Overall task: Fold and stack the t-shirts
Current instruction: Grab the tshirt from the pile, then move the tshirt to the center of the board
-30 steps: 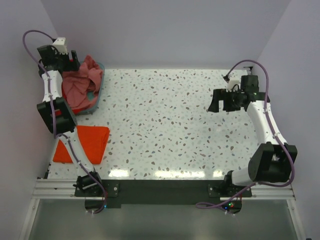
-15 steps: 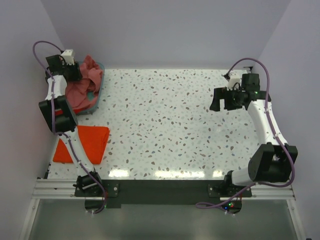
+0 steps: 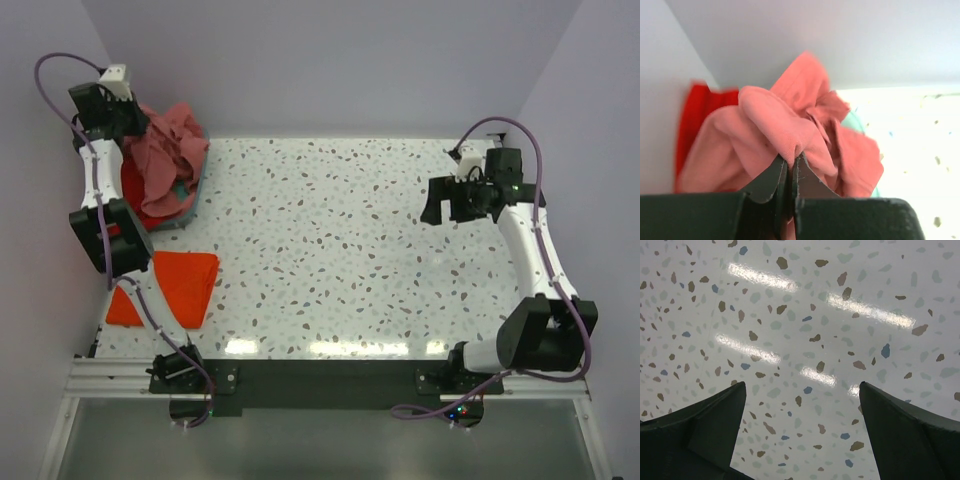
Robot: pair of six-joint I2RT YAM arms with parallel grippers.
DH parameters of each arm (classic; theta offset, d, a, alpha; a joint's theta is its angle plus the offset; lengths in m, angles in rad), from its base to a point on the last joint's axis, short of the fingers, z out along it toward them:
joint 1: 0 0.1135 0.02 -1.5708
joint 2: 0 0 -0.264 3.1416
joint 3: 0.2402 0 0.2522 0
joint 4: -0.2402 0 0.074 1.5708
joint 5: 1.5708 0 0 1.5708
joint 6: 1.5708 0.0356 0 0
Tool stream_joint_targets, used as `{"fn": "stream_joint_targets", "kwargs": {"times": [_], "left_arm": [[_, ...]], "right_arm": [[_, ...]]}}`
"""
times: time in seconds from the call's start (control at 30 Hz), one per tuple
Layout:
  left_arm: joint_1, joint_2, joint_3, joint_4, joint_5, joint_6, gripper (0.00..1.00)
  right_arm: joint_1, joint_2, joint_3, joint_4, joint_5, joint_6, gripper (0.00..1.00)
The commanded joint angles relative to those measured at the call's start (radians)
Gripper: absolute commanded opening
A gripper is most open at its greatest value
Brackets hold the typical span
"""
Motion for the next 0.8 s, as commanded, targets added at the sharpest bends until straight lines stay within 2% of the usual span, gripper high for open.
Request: {"fn": "stream_joint_targets", "kwargs": {"times": [0.0,0.1,0.3,0.6,0.7,0.77], "left_arm": [[-0.005,-0.192,0.083,0.197,0.073,-0.107,0.00],[-0.013,-0.254,0.088,0.248,0.134,-0.144,0.00],[-0.097,-0.370,0.089,0.430,0.180,-0.256,0.00],[-0.343,-0.429,0.101,0.593,0.224,-0.483,0.00],[-0.415,-0.456,0.066,0.640,0.250,-0.581,0.00],[-0.421,-0.481,-0.018,0.663,0.277,-0.653,0.00]], "right_arm": [[-0.004,-0.074,0.023,0.004,0.002,0.006,0.99],[-0.004,-0.116,0.017,0.004,0.013,0.003,0.99],[-0.004,-0.209,-0.026,0.032,0.022,-0.003,0.99],[-0.002,-0.293,-0.054,0.015,0.023,-0.004,0.99],[-0.004,-0.307,-0.059,0.004,0.023,-0.004,0.99],[-0.002,-0.308,-0.057,-0.008,0.025,-0.006,0.99]]}}
